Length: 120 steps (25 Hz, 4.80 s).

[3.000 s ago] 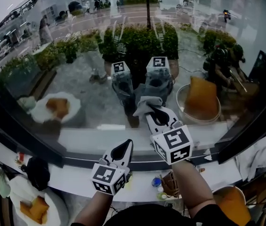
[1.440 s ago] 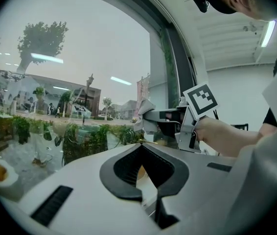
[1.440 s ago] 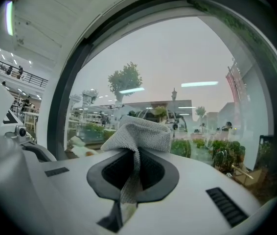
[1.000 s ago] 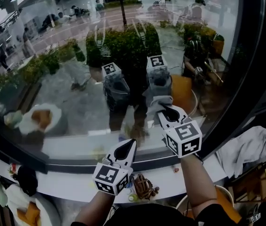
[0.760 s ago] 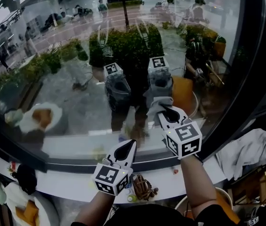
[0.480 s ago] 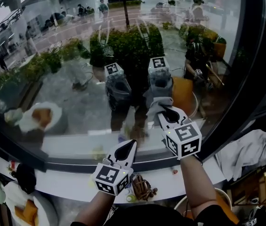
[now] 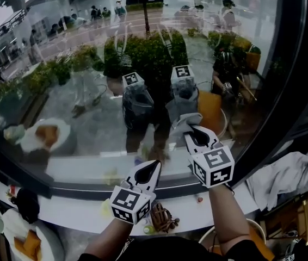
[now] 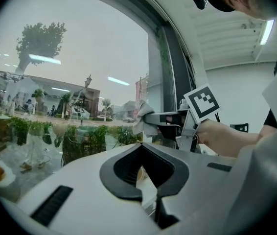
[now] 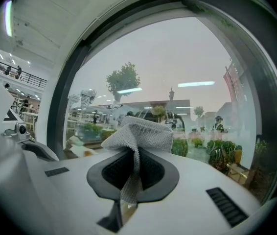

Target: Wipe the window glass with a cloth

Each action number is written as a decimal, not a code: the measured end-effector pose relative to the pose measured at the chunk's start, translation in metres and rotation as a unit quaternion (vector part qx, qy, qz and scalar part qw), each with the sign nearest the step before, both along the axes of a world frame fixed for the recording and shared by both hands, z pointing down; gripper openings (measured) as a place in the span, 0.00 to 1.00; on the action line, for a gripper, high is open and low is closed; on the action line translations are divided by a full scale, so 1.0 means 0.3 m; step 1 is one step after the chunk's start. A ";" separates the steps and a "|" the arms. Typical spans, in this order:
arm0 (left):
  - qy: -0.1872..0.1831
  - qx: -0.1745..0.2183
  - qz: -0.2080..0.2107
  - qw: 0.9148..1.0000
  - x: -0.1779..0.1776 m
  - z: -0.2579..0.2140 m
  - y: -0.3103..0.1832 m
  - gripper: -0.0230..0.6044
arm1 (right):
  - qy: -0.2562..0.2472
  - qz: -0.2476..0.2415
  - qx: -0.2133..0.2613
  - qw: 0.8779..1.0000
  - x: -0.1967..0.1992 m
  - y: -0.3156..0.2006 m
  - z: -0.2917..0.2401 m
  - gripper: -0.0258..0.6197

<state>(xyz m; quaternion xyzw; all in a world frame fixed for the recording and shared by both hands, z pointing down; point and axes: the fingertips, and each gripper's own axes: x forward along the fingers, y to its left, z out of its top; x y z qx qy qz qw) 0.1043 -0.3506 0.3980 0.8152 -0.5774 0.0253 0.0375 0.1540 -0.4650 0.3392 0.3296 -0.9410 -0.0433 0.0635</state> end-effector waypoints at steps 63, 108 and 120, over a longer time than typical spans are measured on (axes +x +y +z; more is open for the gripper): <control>0.028 0.059 -0.028 0.998 -0.647 -0.165 0.233 0.05 | -0.016 -0.023 0.047 0.998 -0.700 0.255 -0.227 0.10; 0.038 0.035 -0.153 0.987 -1.474 -0.060 0.727 0.05 | -0.005 -0.145 0.010 0.989 -1.674 0.721 -0.054 0.10; 0.027 0.042 -0.161 0.986 -1.497 -0.065 0.721 0.05 | -0.007 -0.156 0.007 0.988 -1.699 0.724 -0.048 0.10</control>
